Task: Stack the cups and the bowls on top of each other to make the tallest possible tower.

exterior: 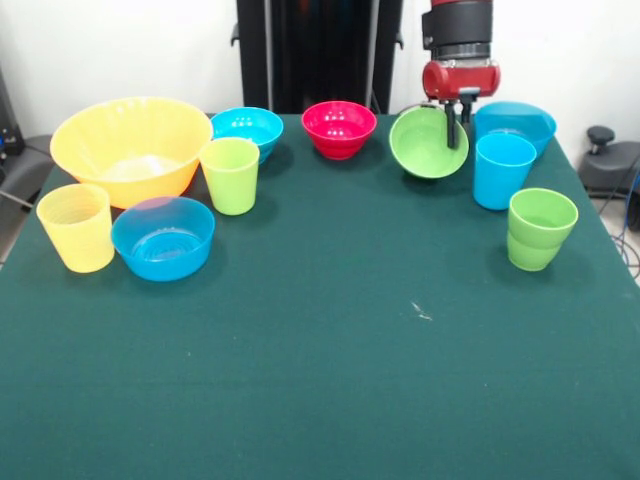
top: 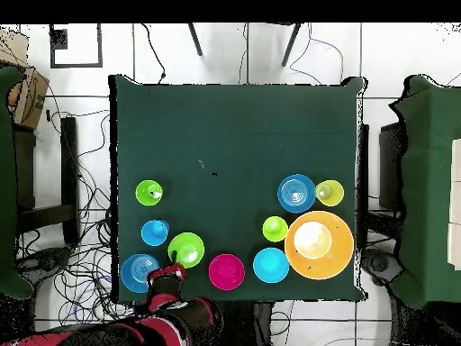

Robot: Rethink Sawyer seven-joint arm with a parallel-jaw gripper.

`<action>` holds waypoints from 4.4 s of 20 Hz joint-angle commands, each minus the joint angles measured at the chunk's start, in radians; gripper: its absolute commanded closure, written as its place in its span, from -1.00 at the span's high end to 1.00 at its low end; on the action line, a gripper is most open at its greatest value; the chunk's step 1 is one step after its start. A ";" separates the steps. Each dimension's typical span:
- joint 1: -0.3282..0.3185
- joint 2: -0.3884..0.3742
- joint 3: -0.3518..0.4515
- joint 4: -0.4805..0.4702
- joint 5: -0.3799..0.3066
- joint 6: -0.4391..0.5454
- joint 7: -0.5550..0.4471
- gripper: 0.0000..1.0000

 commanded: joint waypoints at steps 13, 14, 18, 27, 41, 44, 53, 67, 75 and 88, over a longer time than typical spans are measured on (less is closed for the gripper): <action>-0.091 -0.011 0.118 -0.131 -0.105 0.075 0.162 -1.00; -0.091 -0.009 0.114 -0.135 -0.108 0.067 0.158 -1.00; -0.128 -0.024 0.132 -0.149 -0.158 0.104 0.155 -1.00; -0.194 -0.054 0.189 -0.149 -0.218 0.196 0.146 -1.00; -0.295 -0.117 0.289 -0.157 -0.299 0.369 0.134 -1.00; -0.313 -0.129 0.307 -0.152 -0.306 0.393 0.133 -1.00; -0.382 -0.150 0.377 -0.156 -0.338 0.462 0.116 -1.00; -0.540 -0.262 0.549 -0.131 -0.382 0.741 0.031 -1.00; -0.639 -0.282 0.640 -0.095 -0.415 0.824 0.003 -1.00; -0.783 -0.298 0.782 -0.090 -0.437 0.971 -0.067 -1.00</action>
